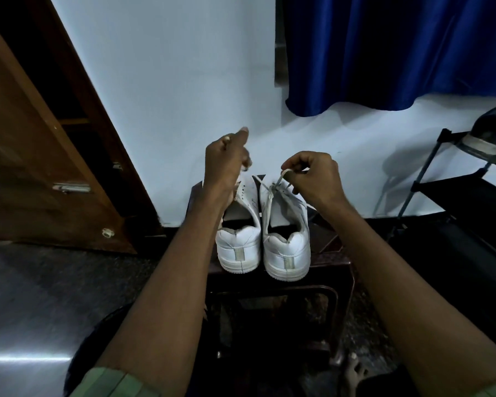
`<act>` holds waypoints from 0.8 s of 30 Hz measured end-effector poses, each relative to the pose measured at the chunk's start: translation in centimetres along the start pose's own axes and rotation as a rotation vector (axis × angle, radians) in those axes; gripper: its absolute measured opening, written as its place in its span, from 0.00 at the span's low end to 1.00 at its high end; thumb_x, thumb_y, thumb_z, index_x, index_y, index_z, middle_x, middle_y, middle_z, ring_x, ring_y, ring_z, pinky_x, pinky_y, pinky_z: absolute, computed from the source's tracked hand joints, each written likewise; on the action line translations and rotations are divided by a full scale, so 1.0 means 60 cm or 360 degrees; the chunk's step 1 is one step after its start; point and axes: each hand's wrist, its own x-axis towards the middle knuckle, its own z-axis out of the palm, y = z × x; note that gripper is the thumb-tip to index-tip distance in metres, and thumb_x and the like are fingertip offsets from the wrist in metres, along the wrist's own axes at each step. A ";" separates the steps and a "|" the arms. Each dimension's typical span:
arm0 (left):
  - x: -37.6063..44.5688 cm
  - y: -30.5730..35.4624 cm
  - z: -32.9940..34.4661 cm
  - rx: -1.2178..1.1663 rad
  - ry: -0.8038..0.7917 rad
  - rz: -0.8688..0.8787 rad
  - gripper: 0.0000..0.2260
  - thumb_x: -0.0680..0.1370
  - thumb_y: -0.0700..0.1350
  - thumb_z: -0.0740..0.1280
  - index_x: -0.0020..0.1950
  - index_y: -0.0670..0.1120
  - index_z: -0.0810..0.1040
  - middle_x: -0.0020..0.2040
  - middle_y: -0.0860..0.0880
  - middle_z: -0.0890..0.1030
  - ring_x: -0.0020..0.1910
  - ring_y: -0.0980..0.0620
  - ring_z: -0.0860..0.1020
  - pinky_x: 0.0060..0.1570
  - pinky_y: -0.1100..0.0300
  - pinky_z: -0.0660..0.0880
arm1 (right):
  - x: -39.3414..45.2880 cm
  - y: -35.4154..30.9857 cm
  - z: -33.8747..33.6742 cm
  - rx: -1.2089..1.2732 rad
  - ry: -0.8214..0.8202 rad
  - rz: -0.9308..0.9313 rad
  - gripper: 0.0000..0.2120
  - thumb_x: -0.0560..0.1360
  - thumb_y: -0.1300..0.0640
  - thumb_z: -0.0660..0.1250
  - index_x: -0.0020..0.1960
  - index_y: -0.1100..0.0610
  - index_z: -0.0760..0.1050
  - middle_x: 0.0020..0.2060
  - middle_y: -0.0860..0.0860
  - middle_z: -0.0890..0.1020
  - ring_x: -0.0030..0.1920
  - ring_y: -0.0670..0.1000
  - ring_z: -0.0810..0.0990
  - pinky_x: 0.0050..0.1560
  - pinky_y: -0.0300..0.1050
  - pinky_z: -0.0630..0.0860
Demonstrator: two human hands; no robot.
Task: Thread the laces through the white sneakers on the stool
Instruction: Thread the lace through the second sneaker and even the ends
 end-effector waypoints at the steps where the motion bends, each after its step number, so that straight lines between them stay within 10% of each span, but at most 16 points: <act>1: 0.002 -0.003 -0.002 0.0049 -0.0004 0.0006 0.18 0.81 0.52 0.68 0.34 0.47 0.69 0.29 0.48 0.68 0.29 0.50 0.69 0.32 0.57 0.74 | -0.001 0.000 0.002 0.0005 -0.0017 0.0005 0.08 0.71 0.61 0.74 0.42 0.48 0.85 0.34 0.46 0.85 0.35 0.51 0.85 0.45 0.56 0.84; 11: -0.008 -0.045 0.002 0.2094 -0.0310 0.0512 0.18 0.78 0.62 0.69 0.58 0.51 0.83 0.57 0.47 0.84 0.59 0.42 0.81 0.55 0.52 0.74 | -0.001 0.002 -0.001 0.0323 -0.0270 0.0121 0.13 0.71 0.70 0.71 0.47 0.54 0.85 0.42 0.51 0.88 0.40 0.51 0.86 0.36 0.43 0.78; 18: -0.003 -0.021 0.005 0.1046 -0.0129 0.0323 0.19 0.72 0.47 0.69 0.30 0.42 0.62 0.28 0.47 0.62 0.31 0.50 0.61 0.34 0.54 0.61 | 0.003 -0.001 -0.020 0.0339 -0.0441 0.0382 0.18 0.70 0.65 0.78 0.57 0.54 0.81 0.50 0.52 0.80 0.41 0.49 0.80 0.30 0.41 0.73; 24: -0.015 -0.019 0.010 0.0629 -0.0377 0.0022 0.20 0.81 0.51 0.65 0.41 0.34 0.79 0.33 0.44 0.85 0.36 0.50 0.81 0.45 0.53 0.77 | -0.005 -0.003 -0.011 -0.0004 -0.0741 0.0565 0.34 0.50 0.40 0.78 0.54 0.46 0.78 0.48 0.51 0.84 0.39 0.51 0.82 0.35 0.45 0.77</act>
